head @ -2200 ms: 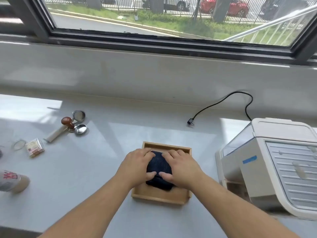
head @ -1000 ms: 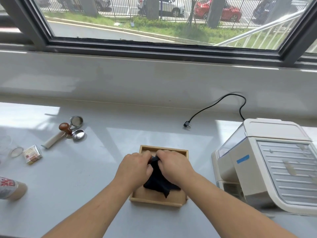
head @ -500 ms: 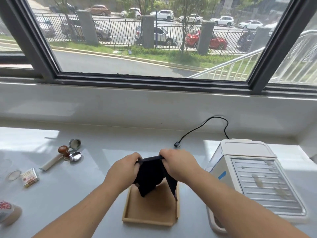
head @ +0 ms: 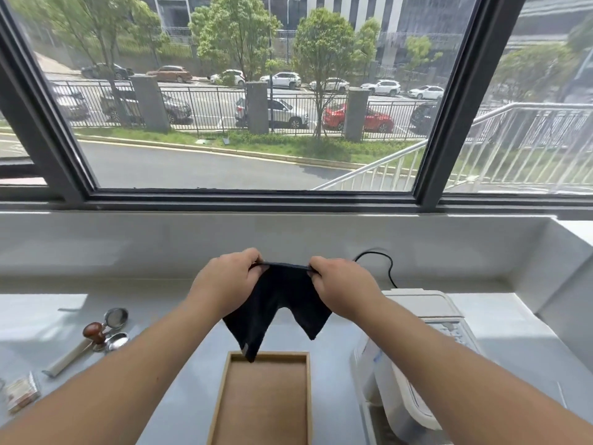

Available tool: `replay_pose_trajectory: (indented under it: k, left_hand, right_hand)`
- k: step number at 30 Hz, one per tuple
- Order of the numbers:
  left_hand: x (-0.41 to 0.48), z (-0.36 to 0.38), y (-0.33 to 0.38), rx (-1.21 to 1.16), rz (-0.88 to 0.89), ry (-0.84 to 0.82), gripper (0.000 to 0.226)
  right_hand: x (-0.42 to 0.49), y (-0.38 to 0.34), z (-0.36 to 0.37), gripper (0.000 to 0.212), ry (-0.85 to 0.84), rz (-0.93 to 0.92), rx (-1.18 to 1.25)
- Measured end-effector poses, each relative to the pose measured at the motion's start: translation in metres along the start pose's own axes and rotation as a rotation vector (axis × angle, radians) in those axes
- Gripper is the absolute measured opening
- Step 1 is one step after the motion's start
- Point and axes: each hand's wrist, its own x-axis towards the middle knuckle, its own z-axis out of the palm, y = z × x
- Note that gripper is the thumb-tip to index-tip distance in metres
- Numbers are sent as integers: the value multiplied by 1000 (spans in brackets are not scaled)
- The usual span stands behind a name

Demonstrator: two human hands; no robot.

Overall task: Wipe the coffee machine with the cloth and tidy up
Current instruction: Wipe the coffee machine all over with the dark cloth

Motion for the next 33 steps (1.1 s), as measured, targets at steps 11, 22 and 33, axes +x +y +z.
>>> replay_pose_trajectory:
  k: [11, 22, 33]
  left_hand:
    - [46, -45, 84, 85, 251, 109, 39]
    - [73, -35, 187, 42, 393, 201, 38]
    - [58, 23, 248, -36, 434, 7, 38]
  right_hand:
    - [-10, 49, -102, 21, 143, 50, -46]
    - [-46, 109, -175, 24, 313, 160, -100]
    - [-82, 174, -175, 20, 328, 264, -70]
